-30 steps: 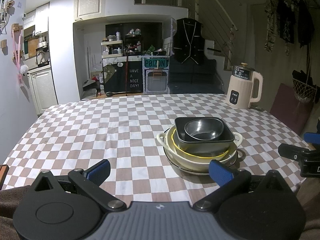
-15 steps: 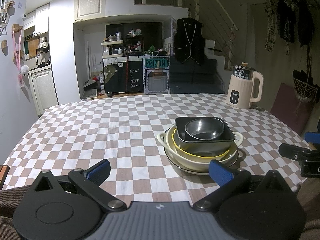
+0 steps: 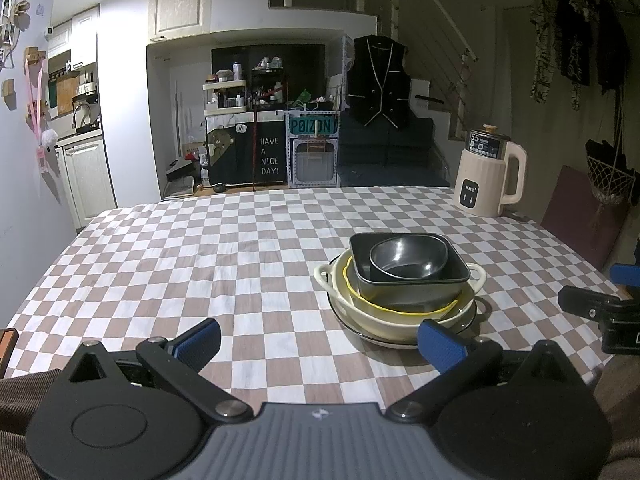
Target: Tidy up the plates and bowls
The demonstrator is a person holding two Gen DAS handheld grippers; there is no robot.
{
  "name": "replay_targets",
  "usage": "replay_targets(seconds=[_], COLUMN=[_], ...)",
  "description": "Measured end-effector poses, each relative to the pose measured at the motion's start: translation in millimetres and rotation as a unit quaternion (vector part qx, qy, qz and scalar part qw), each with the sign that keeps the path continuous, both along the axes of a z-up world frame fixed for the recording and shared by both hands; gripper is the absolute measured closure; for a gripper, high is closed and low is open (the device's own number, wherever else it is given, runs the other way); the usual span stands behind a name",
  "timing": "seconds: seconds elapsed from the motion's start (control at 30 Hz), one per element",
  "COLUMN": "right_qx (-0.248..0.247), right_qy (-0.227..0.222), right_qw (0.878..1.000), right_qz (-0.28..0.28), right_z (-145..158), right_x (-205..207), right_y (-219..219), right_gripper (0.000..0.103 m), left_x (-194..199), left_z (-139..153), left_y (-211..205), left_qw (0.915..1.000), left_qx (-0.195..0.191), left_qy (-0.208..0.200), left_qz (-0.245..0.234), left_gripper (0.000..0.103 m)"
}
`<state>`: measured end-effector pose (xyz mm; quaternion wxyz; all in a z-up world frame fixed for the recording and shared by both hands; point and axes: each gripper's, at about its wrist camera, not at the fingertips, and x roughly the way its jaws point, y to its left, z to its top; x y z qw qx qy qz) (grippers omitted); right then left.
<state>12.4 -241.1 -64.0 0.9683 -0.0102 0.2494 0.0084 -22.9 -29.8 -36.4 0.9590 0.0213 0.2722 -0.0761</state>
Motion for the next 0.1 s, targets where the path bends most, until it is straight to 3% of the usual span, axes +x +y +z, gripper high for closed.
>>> replay_targets(seconds=[0.1], right_qx=[0.000], right_qy=[0.000], right_qw=[1.000], right_qz=[0.001], right_z=[-0.1], right_x=[-0.1], right_y=[-0.3], right_gripper=[0.000], left_x=[0.4], left_z=[0.8], left_y=[0.0], left_qw=[1.0000], left_qx=[0.000], left_qy=[0.000], left_qz=[0.000], left_gripper=[0.000])
